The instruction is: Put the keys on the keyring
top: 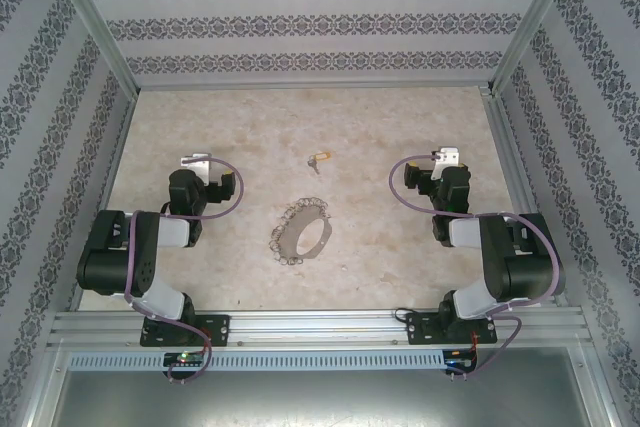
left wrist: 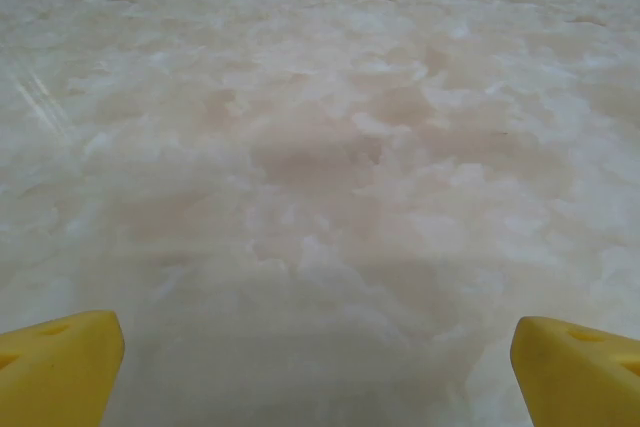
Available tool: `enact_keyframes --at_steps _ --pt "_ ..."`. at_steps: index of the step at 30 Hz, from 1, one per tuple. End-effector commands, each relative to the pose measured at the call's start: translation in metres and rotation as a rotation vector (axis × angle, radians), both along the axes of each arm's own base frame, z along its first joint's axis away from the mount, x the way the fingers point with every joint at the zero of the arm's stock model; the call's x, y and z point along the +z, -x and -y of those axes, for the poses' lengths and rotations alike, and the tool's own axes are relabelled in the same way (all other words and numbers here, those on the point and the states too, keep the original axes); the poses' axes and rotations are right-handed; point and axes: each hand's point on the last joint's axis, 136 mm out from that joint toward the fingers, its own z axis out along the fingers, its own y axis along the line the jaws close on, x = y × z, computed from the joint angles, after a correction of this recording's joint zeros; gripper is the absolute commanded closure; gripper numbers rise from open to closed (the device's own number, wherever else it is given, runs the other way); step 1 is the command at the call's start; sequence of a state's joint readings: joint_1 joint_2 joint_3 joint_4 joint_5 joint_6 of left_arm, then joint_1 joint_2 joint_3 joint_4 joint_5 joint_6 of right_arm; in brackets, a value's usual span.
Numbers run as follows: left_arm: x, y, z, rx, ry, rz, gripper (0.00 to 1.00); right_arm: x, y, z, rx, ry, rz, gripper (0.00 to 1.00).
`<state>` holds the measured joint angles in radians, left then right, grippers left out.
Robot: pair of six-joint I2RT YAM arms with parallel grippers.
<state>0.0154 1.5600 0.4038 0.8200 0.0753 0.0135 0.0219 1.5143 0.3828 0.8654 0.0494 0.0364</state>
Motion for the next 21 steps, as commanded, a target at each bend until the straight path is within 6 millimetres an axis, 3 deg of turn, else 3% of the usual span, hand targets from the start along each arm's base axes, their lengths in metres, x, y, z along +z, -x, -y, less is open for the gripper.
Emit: enact_keyframes --at_steps 1,21 --pt "0.0059 -0.0045 -0.0024 0.007 0.021 0.016 0.0 0.0094 -0.0034 -0.0019 0.02 0.003 0.033 0.02" --pt "0.0053 -0.0055 -0.0025 0.009 0.022 0.01 0.0 0.009 -0.0042 -0.0016 0.025 -0.01 0.03 0.02"
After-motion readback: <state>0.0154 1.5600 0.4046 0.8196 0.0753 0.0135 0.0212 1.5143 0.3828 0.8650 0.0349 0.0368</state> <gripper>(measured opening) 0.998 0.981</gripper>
